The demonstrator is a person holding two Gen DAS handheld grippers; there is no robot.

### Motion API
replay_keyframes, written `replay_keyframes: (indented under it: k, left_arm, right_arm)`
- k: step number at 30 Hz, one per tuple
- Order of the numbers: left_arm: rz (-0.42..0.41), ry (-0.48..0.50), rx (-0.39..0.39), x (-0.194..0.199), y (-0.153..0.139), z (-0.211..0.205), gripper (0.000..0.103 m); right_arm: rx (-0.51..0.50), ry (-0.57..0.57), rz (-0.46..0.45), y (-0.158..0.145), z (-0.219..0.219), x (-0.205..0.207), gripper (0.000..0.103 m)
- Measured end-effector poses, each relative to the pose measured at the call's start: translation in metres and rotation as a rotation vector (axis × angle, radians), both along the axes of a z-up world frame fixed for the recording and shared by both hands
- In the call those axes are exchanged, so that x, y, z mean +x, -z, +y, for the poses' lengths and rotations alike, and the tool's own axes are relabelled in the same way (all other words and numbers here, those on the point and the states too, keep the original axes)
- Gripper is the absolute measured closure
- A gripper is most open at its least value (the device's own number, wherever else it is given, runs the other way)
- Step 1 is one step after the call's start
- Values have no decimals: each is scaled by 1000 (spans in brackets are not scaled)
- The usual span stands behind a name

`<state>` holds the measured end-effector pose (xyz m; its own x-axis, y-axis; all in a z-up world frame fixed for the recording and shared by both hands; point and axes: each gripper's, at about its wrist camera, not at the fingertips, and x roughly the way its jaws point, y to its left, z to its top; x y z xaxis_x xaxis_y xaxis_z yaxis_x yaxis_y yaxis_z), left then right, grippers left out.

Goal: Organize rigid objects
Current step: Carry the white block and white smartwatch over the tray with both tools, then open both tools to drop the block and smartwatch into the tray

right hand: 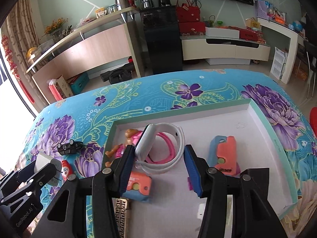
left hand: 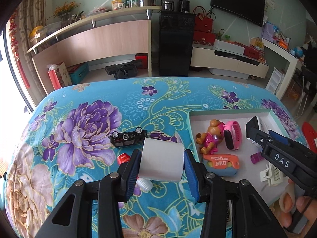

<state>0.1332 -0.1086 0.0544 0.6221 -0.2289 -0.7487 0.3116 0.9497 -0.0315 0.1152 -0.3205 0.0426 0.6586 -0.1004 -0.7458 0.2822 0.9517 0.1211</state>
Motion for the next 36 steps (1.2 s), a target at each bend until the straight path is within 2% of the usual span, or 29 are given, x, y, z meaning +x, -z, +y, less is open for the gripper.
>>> replay_keyframes:
  k: [8,16,27,36]
  left_arm:
    - [-22,135,31,-5,-5,-59,56]
    - [-18,245,60,-10,9,-110,56]
    - [5,278,93,-10,30,-133,57]
    - [-21,272,86,-12,27,-131,56]
  right_arm:
    - [-5,160,19,1,-53,-20,50]
    - [-4,288,26,3,-87,-36,50]
    - [-2,304,60,11,-95,-36,49]
    - [-15,286,95,16,-91,-32,49]
